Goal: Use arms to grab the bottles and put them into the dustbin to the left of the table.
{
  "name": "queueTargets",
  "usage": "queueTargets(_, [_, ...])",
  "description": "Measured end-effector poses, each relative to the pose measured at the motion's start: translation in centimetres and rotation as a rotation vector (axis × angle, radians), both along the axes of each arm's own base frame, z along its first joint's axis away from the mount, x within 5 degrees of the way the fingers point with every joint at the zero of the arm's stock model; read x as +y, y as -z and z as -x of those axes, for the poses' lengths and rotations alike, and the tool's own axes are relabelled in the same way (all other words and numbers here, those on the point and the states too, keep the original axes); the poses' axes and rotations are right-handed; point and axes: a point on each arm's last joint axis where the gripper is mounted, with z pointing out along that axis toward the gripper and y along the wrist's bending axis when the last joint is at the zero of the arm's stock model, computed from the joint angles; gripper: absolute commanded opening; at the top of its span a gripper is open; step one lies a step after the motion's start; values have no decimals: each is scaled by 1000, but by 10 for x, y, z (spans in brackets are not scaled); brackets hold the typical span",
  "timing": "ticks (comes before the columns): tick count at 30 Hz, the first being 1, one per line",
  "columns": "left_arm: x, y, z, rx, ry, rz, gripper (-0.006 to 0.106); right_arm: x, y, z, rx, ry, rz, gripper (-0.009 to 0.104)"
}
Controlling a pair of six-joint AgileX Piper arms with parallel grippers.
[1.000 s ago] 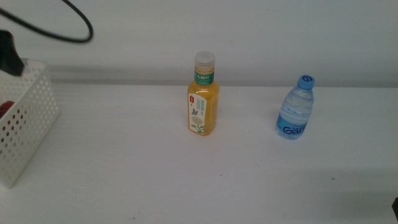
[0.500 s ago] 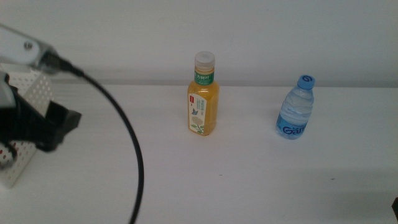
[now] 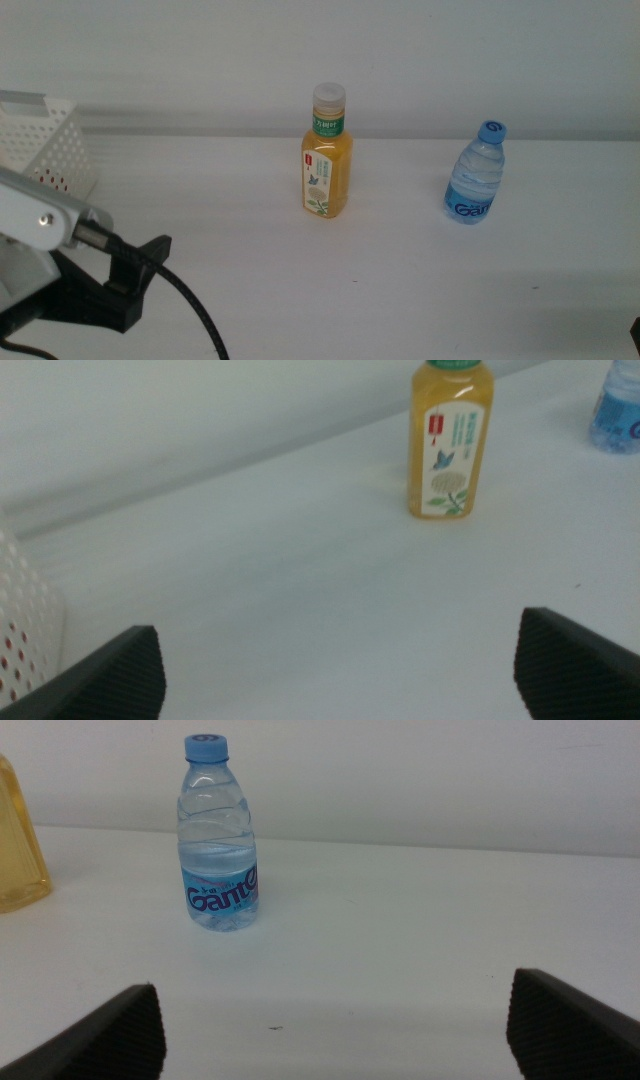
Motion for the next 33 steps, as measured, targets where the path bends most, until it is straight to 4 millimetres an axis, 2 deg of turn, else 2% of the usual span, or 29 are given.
queueTargets(10, [2,15,1,-25,-24,16,94,0,0,0,0,0,0,90])
queueTargets(15, [0,32,-8,-56,-42,17,94,0,0,0,0,0,0,90])
queueTargets(27, [-33,64,-39,-121,41,100,94,0,0,0,0,0,0,90])
queueTargets(33, [-40,82,-53,-98,25,153,94,0,0,0,0,0,0,90])
